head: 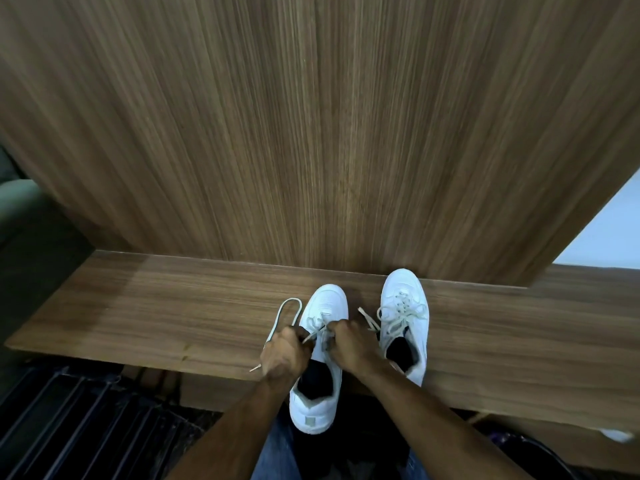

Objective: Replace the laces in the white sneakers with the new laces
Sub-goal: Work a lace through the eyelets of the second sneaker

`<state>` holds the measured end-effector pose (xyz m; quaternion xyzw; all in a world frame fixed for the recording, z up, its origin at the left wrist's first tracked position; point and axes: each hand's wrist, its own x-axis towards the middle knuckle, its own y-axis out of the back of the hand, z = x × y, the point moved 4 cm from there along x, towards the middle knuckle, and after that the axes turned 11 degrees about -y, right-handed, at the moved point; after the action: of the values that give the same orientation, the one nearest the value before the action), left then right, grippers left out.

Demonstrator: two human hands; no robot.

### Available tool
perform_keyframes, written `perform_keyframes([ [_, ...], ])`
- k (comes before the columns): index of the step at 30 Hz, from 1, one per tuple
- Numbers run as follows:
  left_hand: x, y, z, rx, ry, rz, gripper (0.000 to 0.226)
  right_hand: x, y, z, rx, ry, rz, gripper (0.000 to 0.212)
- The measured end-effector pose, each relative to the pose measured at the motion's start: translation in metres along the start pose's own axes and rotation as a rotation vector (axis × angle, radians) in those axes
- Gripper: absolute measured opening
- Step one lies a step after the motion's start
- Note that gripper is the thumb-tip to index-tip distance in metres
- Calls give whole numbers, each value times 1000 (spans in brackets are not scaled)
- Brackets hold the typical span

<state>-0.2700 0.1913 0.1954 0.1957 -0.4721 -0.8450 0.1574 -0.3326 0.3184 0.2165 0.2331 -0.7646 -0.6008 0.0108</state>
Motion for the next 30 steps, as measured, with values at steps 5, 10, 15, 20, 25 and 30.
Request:
perform_keyframes([
  [5, 1, 4, -1, -92, 11, -13, 27, 2, 20, 21, -119, -44, 53, 23],
  [10, 12, -9, -5, -237, -55, -99, 23, 3, 49, 53, -209, -98, 141, 18],
  [15, 18, -9, -4, -488, -19, -135, 26, -6, 45, 40, -210, -32, 106, 18],
  [20, 29, -11, -14, -551, 21, -194, 34, -5, 21, 15, -88, 5, 17, 29],
  [25, 31, -8, -9, -467, -48, -245, 30, -2, -1, 7, 81, -101, -31, 32],
  [30, 34, -8, -2, -317, -86, -253, 22, -1, -6, 11, 97, -129, 26, 27],
])
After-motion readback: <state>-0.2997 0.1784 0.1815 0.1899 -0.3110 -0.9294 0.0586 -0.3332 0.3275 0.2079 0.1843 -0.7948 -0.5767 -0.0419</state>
